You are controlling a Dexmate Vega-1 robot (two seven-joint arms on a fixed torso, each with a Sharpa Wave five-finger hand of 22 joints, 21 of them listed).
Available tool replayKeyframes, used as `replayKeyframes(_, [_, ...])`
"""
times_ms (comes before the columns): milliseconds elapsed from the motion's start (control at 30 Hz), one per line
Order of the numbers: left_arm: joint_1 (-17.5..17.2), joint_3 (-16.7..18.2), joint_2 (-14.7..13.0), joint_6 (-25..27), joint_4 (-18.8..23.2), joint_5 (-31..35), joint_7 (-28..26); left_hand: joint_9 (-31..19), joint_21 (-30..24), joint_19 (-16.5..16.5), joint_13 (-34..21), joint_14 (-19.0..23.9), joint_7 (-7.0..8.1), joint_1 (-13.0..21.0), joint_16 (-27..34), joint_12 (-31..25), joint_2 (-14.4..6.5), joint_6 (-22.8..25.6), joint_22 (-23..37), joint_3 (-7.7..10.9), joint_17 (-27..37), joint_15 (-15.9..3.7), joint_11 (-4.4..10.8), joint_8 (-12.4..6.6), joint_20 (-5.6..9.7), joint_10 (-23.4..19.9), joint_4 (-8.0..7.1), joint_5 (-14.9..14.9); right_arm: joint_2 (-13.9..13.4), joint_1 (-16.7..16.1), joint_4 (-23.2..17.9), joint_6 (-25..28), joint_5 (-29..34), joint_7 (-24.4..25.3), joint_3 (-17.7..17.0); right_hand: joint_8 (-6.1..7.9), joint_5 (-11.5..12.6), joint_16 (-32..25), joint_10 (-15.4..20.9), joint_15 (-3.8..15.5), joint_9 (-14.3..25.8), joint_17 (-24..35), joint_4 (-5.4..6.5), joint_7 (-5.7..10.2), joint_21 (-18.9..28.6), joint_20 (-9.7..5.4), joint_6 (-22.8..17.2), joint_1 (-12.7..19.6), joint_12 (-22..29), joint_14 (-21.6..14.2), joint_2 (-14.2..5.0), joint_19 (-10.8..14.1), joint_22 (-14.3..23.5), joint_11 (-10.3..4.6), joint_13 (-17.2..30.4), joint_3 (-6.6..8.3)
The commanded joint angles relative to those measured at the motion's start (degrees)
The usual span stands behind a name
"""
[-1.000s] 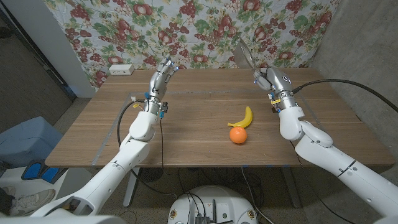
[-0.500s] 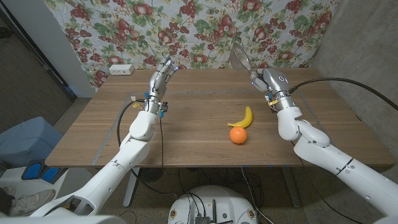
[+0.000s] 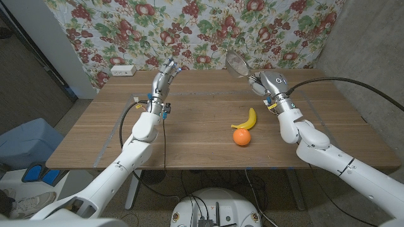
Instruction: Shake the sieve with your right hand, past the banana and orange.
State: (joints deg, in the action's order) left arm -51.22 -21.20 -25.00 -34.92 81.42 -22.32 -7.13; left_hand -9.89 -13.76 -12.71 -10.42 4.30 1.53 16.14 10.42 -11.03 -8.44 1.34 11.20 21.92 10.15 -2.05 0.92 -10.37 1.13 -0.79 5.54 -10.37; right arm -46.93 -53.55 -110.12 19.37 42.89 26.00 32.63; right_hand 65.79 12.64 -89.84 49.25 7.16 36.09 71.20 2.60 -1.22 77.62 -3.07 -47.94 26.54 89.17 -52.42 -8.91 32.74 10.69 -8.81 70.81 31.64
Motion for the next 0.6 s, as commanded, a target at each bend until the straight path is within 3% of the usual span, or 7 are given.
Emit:
replayKeyframes(33, [0.91,-0.34,0.38,0.06,-1.17,-0.31,0.52,0.00,0.09,-0.30,-0.14,-0.24,-0.14,-0.71,0.17,-0.21,-0.11,0.17,-0.01,0.45,0.10,-1.69,0.15,0.05,-0.03,0.01,-0.11,0.01,-1.56,2.80,0.55,0.87,6.29,-6.54,3.89,0.57,-0.22,-0.10,-0.54,4.68,-0.16,0.19,0.00,-0.45,0.17,-3.81,1.26,-0.42,-0.03,0.43,0.06,-0.87,0.05,-0.55,0.03,0.50])
replayKeyframes(600, [0.33,-0.26,0.24,-0.06,-0.61,-0.23,0.08,0.00,0.15,-0.24,-0.14,-0.24,-0.09,-1.02,0.17,-0.23,-0.07,0.16,-0.01,0.76,0.09,-1.67,0.19,0.04,-0.07,-0.03,0.11,0.02,-2.52,4.15,0.49,-1.17,9.73,-13.74,5.55,0.83,0.03,-0.13,-1.34,4.75,-1.57,0.15,-0.26,-0.56,-0.14,-3.88,1.36,-0.85,-0.01,1.99,0.31,-1.54,0.00,0.15,-0.10,0.35])
